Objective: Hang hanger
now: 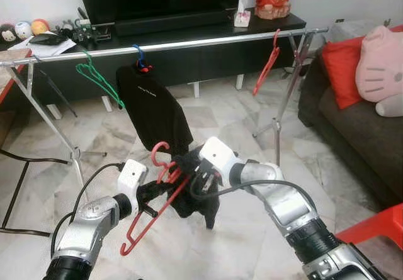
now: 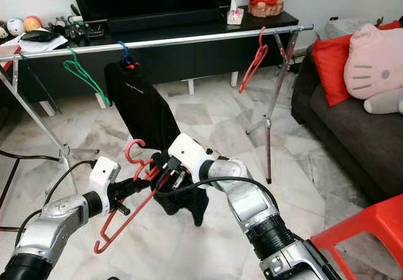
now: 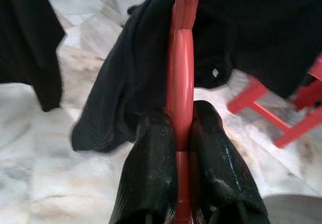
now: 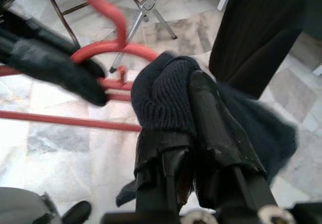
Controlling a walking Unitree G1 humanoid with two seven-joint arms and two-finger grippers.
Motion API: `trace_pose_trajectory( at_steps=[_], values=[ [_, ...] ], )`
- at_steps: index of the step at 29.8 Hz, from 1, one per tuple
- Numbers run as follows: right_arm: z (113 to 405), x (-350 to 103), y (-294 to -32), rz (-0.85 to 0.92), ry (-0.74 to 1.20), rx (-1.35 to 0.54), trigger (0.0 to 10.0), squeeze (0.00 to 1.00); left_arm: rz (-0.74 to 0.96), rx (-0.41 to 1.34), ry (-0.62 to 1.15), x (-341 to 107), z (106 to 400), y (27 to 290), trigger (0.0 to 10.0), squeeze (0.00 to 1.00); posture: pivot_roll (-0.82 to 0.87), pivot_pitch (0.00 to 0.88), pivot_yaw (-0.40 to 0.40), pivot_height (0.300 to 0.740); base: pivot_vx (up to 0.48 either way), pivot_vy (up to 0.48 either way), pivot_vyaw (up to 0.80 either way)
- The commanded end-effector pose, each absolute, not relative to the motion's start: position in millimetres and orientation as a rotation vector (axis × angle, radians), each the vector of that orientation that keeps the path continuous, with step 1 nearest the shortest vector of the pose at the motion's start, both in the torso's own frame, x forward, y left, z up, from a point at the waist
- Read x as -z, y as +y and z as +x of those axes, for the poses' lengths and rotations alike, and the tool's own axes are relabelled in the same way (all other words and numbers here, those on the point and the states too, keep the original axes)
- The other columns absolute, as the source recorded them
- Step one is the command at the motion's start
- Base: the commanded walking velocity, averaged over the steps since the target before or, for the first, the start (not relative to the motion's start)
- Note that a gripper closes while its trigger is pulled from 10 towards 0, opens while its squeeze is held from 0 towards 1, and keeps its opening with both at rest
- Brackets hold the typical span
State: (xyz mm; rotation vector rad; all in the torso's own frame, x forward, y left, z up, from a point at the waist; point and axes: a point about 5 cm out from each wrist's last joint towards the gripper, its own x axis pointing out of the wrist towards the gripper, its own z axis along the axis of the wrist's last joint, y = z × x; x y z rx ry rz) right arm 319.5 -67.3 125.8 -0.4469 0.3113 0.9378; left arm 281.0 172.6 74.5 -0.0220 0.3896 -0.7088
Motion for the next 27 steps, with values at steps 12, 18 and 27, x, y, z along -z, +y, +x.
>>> trace_pose_trajectory(
  at_steps=[12,18,27],
  values=[
    [343.1,-141.5,-83.1,-0.667,0.231,-0.871,10.0,0.0,-0.019,0.767,0.416,-81.1,272.0,182.0,10.0,0.0,-0.09,0.0,0.055,0.74,0.0,0.0,0.0],
    [350.7,-139.6,-92.8,-0.764,0.228,-0.818,10.0,0.0,0.012,0.762,0.443,-77.8,269.7,183.9,10.0,0.0,-0.09,0.0,0.055,0.74,0.0,0.0,0.0],
    [355.8,-137.4,-97.9,-0.805,0.232,-0.791,10.0,0.0,0.044,0.763,0.474,-74.1,268.2,185.6,10.0,0.0,-0.09,0.0,0.056,0.74,0.0,0.0,0.0]
  ],
)
